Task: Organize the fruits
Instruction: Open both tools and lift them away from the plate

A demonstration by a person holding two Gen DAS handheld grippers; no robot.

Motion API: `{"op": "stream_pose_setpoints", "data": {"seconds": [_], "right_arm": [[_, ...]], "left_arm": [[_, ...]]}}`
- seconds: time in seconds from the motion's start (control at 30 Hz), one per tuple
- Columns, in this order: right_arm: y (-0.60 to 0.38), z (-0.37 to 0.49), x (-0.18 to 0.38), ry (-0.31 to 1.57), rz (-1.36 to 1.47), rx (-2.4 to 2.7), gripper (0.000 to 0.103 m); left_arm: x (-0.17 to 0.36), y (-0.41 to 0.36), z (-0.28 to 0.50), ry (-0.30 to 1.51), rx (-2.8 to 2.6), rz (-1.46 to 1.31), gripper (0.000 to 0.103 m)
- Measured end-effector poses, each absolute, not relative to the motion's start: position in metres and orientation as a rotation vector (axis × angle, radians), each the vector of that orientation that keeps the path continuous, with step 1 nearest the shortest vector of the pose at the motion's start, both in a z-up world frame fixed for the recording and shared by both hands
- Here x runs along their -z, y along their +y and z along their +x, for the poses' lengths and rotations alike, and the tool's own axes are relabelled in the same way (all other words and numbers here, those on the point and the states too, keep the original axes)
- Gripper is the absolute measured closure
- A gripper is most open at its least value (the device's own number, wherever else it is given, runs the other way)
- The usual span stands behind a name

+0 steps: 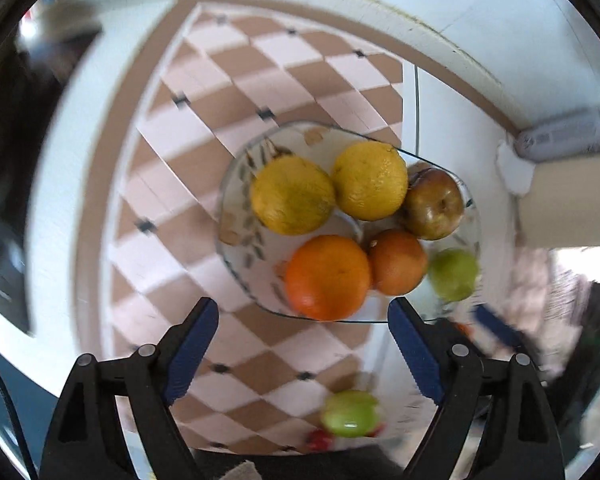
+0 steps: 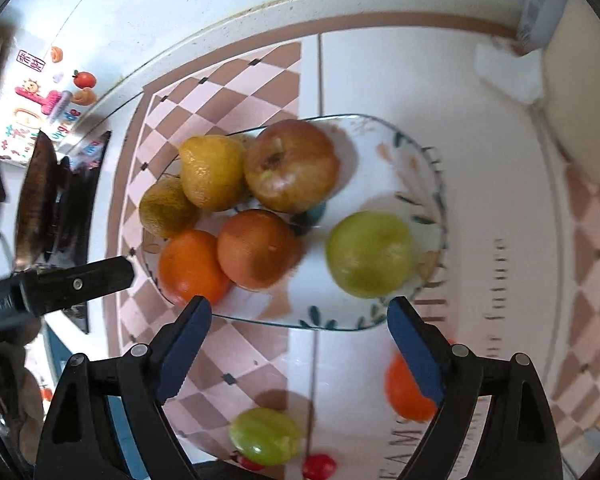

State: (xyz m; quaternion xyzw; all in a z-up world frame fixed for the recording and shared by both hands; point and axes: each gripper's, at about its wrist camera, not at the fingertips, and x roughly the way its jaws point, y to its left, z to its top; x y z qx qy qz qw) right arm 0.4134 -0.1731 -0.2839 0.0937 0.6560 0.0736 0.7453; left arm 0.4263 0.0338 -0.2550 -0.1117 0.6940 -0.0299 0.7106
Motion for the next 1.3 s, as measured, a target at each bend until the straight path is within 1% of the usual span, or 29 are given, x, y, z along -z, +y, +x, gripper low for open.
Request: {"op": "stream_pose_setpoints", "data": {"seconds": [0.07,0.23,0.43,0.73,1.0,1.3], "right_arm": [[-0.175,0.410,0.276,1.424,0.170,-0.134,0.011],[-0.177,0.397,0.255,1.383,0.095,-0.097,0.011],[-0.178,0.372,0.224,1.328,0.052,-0.070,0.011],[-0.180,0.336,0.181,1.249,0.049,-0.065,0.011],[-0.177,0.305,0.137,1.158,0.043,-0.057,0.011],[-0.181,0.281,0.110,1.104,0.080,-0.047,0.011]], "left_arm": [[0.244,0.030,0.417,1.494,0.038,-0.158,0.016],[0.227,0.029,0.400,1.412,-0.004,-0.063,0.016],[0.205,0.030,0.376,1.327,-0.025,-0.027,0.016],[0.173,0.028,0.340,1.261,-0.003,-0.033,0.016],[0.141,0.024,0.312,1.161,0.011,0.005,0.016],[0.116,0.020,0.293,1.091,0.035,0.014,0.016]]}}
